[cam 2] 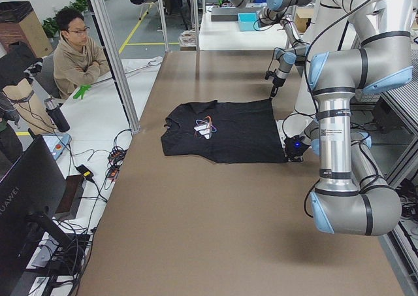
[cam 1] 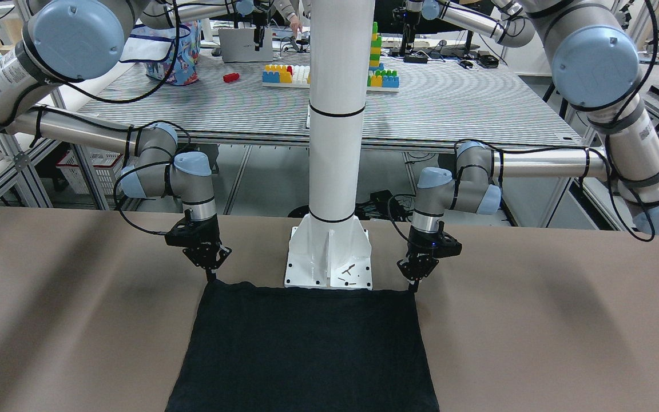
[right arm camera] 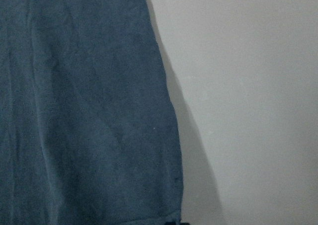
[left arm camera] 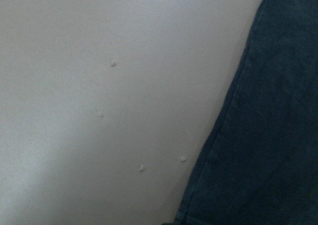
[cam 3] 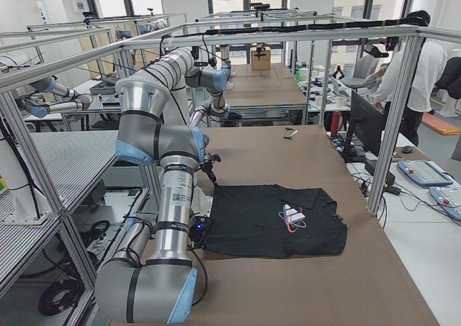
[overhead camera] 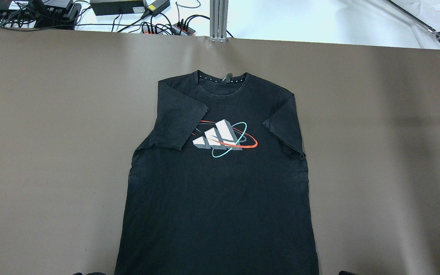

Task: Fold clothes
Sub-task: 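Lower both grippers to the hem corners nearest the robot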

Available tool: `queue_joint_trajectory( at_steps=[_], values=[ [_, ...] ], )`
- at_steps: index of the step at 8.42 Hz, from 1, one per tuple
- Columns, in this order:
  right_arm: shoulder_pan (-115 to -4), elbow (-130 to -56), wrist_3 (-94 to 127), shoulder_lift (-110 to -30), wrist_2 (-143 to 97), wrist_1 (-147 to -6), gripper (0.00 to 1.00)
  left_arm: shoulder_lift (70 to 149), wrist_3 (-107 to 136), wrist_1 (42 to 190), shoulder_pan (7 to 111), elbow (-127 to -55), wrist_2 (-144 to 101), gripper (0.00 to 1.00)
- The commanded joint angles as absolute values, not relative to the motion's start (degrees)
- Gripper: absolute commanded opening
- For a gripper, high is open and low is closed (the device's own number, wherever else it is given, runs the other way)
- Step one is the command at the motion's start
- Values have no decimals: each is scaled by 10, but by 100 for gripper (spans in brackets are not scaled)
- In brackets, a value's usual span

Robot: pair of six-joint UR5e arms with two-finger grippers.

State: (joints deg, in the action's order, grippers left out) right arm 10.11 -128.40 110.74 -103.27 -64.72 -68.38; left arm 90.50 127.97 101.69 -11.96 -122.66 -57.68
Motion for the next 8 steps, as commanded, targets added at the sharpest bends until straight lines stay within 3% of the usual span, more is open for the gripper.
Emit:
queue_joint_trajectory(
  at_steps=[1,3,6,8],
  values=[
    [101,-1284,1107,-1033,-642,-684,0,904,1279,1017,-116,-1234,-577,0],
    [95,-1290,1104,-1033,-642,-684,0,902,1267,1018,-99,-1268,-581,0],
    [60,-1353,1089,-1032,-675,-727,0,854,1233,1018,-52,-1387,-632,0],
    [-23,-1371,1019,-998,-780,-757,0,866,1203,1019,-3,-1393,-682,0]
  ],
)
